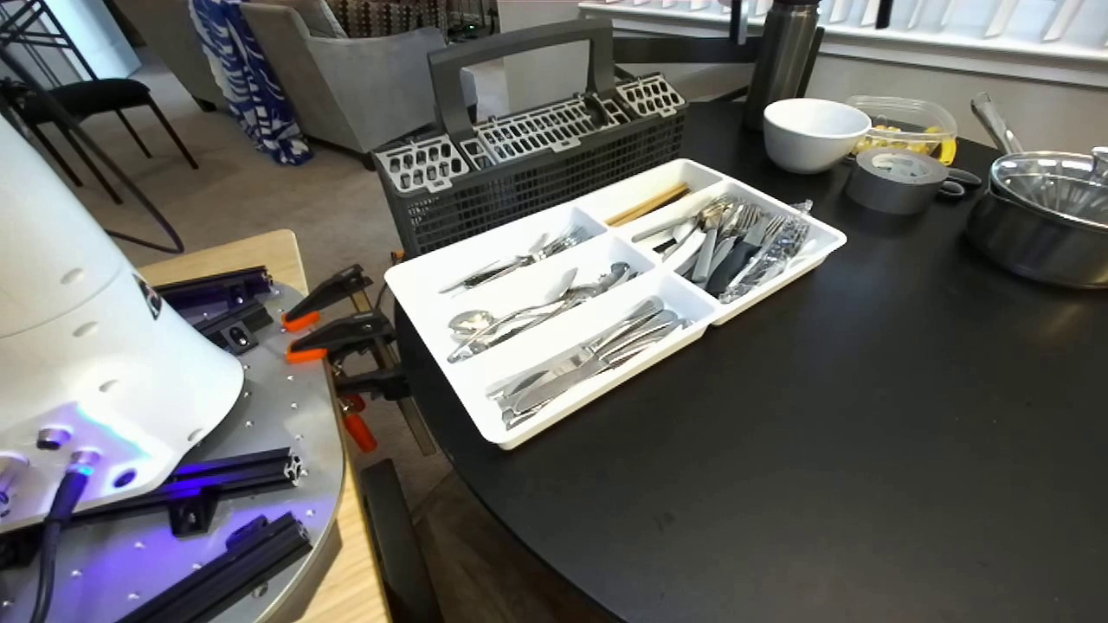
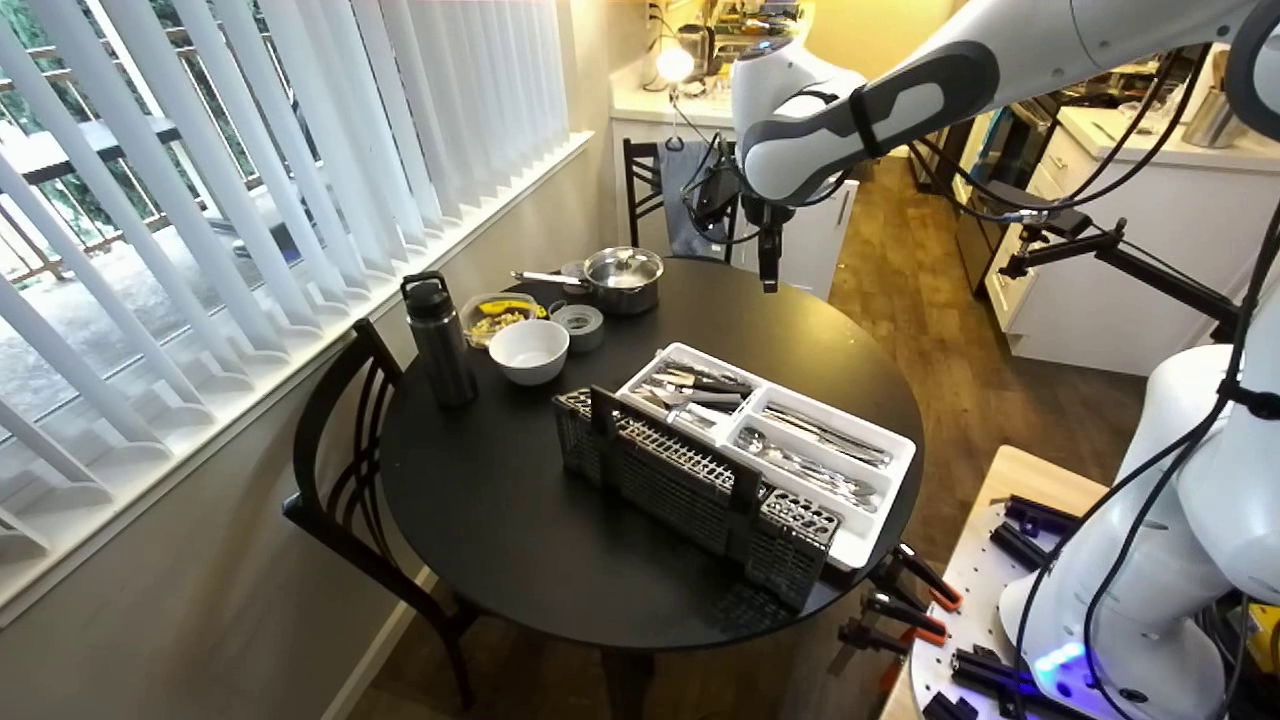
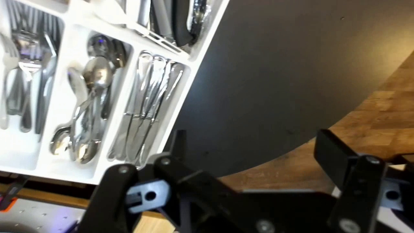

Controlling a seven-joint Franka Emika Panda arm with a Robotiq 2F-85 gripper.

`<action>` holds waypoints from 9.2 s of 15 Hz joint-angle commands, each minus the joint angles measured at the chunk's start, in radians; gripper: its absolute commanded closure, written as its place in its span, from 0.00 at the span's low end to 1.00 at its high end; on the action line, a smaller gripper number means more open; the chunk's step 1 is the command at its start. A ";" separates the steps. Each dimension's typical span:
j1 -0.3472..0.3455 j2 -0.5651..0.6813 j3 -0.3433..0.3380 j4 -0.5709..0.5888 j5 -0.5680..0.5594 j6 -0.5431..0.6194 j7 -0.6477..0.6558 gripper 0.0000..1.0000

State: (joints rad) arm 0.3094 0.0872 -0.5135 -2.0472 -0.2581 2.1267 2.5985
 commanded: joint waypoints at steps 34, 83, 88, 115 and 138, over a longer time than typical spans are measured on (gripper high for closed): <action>-0.158 -0.319 0.504 -0.491 0.184 0.354 -0.528 0.00; -0.723 0.082 0.875 -0.541 -0.525 1.298 -0.492 0.00; -0.807 0.123 0.973 -0.504 -0.588 1.308 -0.470 0.26; -1.723 0.128 1.836 -0.541 -0.700 1.082 -0.224 0.97; -2.443 0.459 2.649 -0.440 -0.824 0.444 -0.023 0.97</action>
State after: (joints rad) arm -2.1089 0.4445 2.0928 -2.4523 -1.0395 2.6295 2.5307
